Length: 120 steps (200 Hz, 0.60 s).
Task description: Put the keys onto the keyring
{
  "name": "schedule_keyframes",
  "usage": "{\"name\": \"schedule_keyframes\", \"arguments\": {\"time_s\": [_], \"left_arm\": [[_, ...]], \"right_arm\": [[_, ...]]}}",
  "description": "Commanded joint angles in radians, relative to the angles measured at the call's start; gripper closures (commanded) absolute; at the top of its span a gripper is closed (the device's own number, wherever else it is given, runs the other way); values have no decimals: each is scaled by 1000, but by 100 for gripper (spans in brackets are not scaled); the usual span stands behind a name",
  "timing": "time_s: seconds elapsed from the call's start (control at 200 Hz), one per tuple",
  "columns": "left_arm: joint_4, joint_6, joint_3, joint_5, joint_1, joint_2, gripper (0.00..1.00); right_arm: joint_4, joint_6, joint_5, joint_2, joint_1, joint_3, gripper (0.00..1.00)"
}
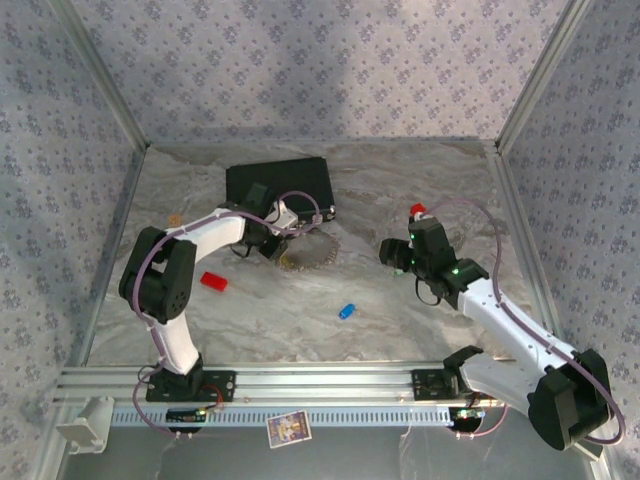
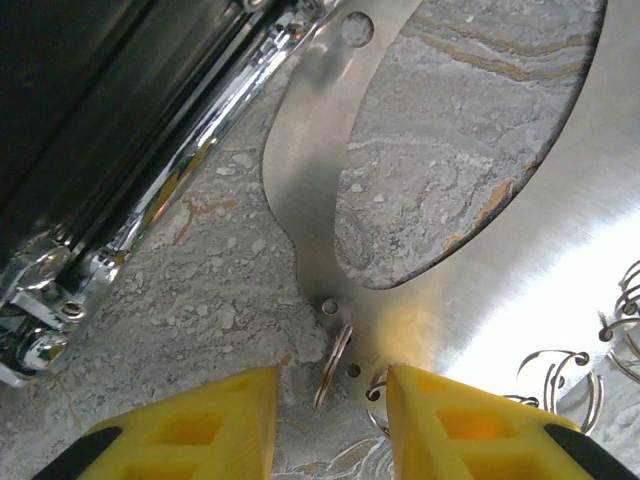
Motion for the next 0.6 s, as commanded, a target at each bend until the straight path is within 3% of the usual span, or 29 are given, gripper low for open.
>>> {"name": "schedule_keyframes", "arguments": {"time_s": [0.0, 0.255, 0.595], "left_arm": [[-28, 21, 31, -8, -4, 24, 69], [-40, 35, 50, -8, -4, 45, 70], [-58, 67, 75, 1, -3, 62, 82]], "right_arm": [[-26, 15, 25, -19, -9, -16, 30], [-26, 21, 18, -25, -15, -21, 30], [-54, 24, 33, -89, -25, -38, 30]]}}
